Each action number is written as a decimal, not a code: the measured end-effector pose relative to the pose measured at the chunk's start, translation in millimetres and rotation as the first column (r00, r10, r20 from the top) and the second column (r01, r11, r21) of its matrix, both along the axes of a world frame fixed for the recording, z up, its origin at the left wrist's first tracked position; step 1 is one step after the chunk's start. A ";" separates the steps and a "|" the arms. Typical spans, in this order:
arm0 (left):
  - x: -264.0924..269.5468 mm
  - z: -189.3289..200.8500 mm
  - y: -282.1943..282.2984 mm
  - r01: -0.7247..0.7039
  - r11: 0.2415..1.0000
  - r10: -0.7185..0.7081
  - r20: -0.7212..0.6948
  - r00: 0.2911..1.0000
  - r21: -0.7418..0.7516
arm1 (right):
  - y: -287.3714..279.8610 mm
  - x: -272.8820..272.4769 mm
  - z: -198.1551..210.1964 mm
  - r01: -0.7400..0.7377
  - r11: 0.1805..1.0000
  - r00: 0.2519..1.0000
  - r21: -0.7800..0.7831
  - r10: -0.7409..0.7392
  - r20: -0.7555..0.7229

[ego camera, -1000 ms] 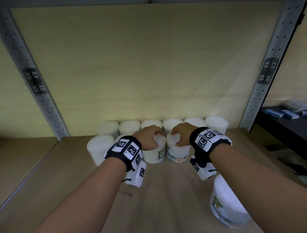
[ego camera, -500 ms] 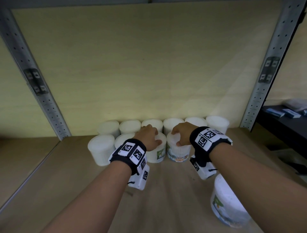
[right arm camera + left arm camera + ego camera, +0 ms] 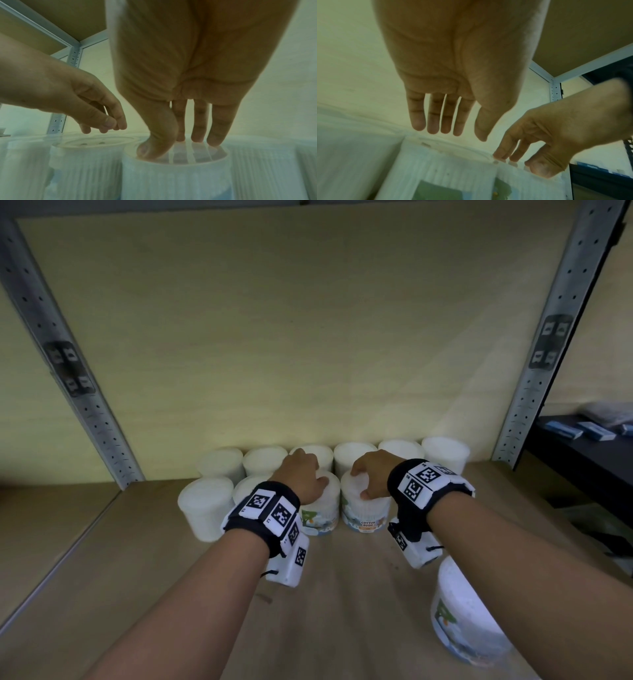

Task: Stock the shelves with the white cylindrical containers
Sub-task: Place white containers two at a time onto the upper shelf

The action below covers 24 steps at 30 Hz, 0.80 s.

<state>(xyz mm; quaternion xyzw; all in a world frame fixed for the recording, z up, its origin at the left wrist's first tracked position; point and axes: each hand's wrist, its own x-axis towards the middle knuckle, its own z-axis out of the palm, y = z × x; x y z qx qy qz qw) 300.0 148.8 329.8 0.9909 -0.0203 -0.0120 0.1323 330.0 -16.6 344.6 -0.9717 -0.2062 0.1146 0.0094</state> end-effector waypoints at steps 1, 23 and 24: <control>0.3 -1.6 -1.8 -0.015 1.000 0.015 -0.002 1.000 0.017 | 0.0 -0.1 0.2 -0.002 1.000 1.000 0.000 0.002 0.000; -6.9 1.9 7.7 0.150 0.988 -0.156 -0.161 0.975 -0.049 | -0.9 -1.7 -0.7 -0.004 1.000 1.000 0.027 0.004 0.009; -7.2 1.6 7.8 0.156 0.987 -0.162 -0.159 0.974 -0.047 | -1.3 -2.3 -1.2 -0.005 1.000 1.000 0.031 0.004 0.012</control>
